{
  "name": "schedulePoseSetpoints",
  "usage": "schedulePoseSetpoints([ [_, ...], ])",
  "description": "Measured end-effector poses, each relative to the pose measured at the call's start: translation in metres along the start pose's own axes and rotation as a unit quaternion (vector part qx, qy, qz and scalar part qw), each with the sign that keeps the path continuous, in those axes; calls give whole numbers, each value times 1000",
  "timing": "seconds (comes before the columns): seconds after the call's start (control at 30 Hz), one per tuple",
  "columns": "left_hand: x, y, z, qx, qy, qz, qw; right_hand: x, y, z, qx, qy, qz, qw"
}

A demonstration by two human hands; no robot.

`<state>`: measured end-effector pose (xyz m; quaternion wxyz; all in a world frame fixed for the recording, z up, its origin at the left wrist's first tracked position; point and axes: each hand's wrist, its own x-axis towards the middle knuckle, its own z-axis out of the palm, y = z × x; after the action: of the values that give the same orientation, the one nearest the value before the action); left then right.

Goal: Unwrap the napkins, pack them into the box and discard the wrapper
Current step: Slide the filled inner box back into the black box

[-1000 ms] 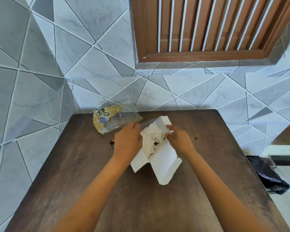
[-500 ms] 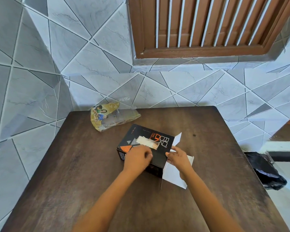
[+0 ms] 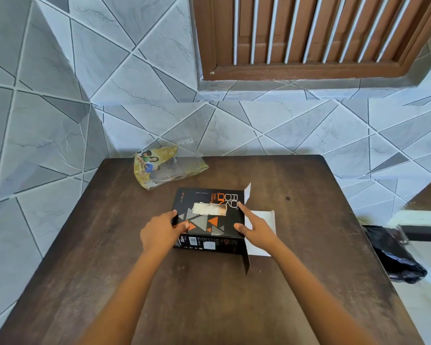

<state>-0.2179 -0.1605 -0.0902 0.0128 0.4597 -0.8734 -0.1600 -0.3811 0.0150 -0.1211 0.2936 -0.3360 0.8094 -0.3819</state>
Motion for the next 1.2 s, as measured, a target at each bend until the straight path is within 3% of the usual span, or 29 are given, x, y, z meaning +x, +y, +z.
schedulePoseSetpoints([
  [0.13, -14, -1, -10, 83, -15, 20, 996, 15, -2, -17, -96, -14, -47, 994],
  [0.23, -13, 2, -15, 70, -23, 21, 997, 17, -3, -26, -224, -16, -84, 971],
  [0.37, -2, 2, -13, 2, -155, 101, 983, 18, -8, -40, -299, -103, -139, 939],
  [0.47, 2, 0, -13, 28, -182, 99, 978, 34, -17, -45, -312, -127, -154, 929],
  [0.67, 0, 12, -13, 75, -152, 79, 982, 67, -20, -40, -343, -81, -127, 927],
  [0.8, 0, 9, -12, 76, -147, 84, 983, 62, -19, -38, -390, 15, -133, 911],
  [0.93, 4, 12, -16, 77, -149, 101, 981, 60, -22, -28, -392, 27, -62, 917],
  [1.03, 8, 11, -19, 86, -144, 108, 980, 57, -24, -21, -348, 19, 11, 937],
  [1.13, 10, 10, -16, 78, -141, 117, 980, 40, -20, -22, -111, -89, 29, 989],
  [1.2, 12, 9, -15, 66, -141, 122, 980, 26, -8, -22, 15, -170, 21, 985],
])
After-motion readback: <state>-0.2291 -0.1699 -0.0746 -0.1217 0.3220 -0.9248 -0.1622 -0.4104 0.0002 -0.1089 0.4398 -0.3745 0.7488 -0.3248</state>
